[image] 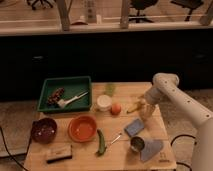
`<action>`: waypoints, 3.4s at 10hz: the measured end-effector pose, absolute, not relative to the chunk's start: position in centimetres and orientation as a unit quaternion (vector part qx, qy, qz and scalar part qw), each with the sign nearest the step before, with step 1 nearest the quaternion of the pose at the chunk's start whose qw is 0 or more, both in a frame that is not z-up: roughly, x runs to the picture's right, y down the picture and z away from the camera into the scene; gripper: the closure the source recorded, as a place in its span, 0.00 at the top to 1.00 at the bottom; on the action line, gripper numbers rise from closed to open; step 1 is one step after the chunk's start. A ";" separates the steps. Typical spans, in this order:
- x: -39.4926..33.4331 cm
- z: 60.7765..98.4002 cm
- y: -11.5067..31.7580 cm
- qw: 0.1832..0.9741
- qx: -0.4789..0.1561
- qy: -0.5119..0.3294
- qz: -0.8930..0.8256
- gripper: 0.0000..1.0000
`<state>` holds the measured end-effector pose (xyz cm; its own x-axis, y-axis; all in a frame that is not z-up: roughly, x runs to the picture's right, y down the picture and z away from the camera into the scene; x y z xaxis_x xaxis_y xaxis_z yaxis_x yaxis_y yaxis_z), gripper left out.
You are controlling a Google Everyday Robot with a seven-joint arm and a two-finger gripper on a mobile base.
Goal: Place banana in red bowl
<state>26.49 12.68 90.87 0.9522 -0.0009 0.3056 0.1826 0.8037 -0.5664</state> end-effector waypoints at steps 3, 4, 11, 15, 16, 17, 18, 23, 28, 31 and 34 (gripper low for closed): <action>26.6 90.9 12.8 0.937 -0.312 -0.150 -0.052 0.80; 26.6 90.9 12.8 0.936 -0.313 -0.151 -0.052 0.80; 26.7 91.0 12.8 0.933 -0.318 -0.158 -0.059 0.80; 26.8 91.0 12.8 0.931 -0.321 -0.161 -0.061 0.80; 26.9 90.9 12.8 0.931 -0.321 -0.161 -0.062 0.80; 26.8 91.0 12.8 0.931 -0.322 -0.162 -0.062 0.80; 26.9 91.0 12.8 0.931 -0.322 -0.162 -0.062 0.80; 26.9 91.0 13.0 0.928 -0.327 -0.165 -0.069 0.80; 27.1 91.0 13.3 0.925 -0.332 -0.165 -0.076 0.80; 27.1 90.9 13.3 0.925 -0.333 -0.165 -0.079 0.80; 26.9 90.9 13.4 0.923 -0.336 -0.166 -0.084 0.80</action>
